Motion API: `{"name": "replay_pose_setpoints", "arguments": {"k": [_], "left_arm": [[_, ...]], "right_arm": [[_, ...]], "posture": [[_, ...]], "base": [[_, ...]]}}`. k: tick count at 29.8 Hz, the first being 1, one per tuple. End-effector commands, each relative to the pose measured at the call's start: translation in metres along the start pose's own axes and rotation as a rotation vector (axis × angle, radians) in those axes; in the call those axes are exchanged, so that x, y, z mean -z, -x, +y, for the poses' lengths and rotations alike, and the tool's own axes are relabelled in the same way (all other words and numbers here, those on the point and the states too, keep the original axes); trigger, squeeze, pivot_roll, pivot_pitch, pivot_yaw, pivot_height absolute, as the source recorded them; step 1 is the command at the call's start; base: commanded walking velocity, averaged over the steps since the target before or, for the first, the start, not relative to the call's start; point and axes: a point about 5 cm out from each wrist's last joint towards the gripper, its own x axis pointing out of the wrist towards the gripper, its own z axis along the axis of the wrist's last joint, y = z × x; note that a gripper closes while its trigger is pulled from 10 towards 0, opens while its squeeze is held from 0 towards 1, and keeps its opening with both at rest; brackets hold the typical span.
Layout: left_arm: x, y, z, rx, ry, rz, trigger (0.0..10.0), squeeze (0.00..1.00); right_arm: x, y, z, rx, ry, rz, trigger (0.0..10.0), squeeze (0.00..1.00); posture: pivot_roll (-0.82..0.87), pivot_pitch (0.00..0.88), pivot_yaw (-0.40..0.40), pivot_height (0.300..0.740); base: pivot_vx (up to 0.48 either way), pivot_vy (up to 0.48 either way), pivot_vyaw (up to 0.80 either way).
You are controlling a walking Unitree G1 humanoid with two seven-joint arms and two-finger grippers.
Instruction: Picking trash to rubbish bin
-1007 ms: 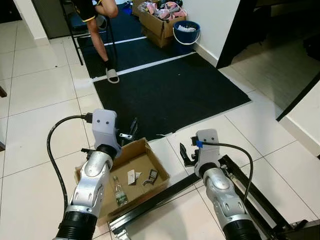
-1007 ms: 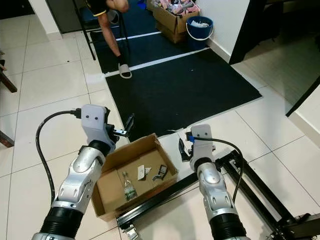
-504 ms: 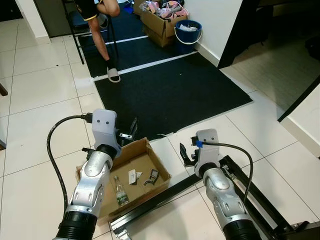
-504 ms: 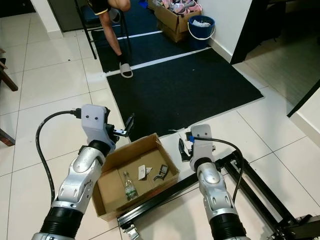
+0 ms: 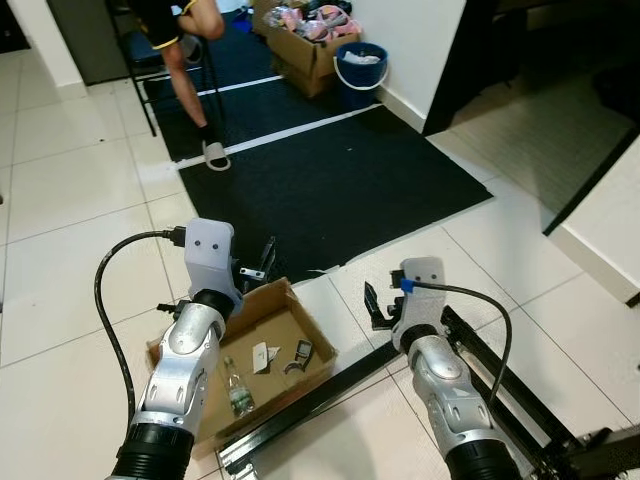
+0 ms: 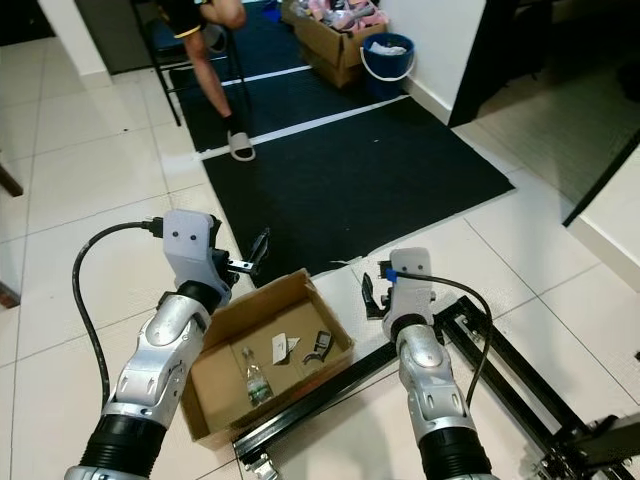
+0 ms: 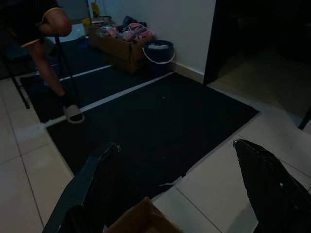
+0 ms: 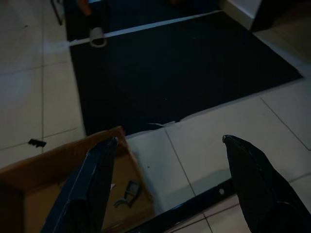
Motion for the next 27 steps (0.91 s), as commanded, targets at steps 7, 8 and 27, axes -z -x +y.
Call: {"name": "replay_pose_setpoints", "arguments": {"k": [7,8,27], "left_arm": [[0.0045,0.0031,0.0014,-0.001,-0.003,0.024,10.0,0.00],[0.0042,0.0029,0.0013,-0.002,-0.003,0.024,10.0,0.00],[0.0040,0.0027,0.0011,-0.008,0.002,0.025,10.0,0.00]], "right_arm": [[0.0044,0.0023,0.0019,-0.011,-0.087,0.023,10.0,0.00],[0.0042,0.0018,0.0014,-0.007,-0.102,0.024,10.0,0.00],[0.0022,0.0027,-0.0010,-0.001,-0.085,0.003,10.0,0.00]], "posture": [[0.03,0.155,0.004,0.740],[0.03,0.161,0.002,0.740],[0.03,0.168,0.001,0.740]], "base": [[0.000,0.000,-0.29],[0.000,0.000,-0.80],[0.000,0.000,-0.55]]}}
